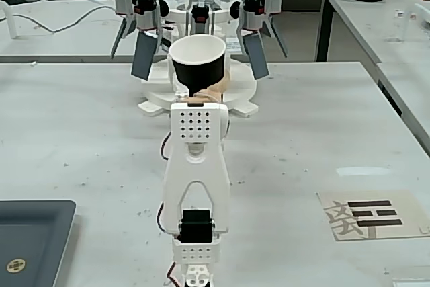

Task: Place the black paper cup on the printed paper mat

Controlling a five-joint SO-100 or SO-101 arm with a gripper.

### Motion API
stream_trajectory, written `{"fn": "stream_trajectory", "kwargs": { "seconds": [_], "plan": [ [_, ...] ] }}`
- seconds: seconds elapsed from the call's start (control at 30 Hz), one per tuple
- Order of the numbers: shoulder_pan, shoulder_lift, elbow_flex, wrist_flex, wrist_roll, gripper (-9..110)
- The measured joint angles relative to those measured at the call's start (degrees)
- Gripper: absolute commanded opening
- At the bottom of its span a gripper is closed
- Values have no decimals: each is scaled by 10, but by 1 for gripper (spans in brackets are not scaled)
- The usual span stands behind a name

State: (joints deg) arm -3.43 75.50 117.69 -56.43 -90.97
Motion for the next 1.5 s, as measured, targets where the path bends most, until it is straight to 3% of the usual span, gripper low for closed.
{"fn": "stream_trajectory", "kwargs": {
  "seconds": [0.5, 1.5],
  "plan": [
    [0, 37, 76, 0, 0, 11],
    [3, 353, 407, -12, 0, 11]
  ]
}}
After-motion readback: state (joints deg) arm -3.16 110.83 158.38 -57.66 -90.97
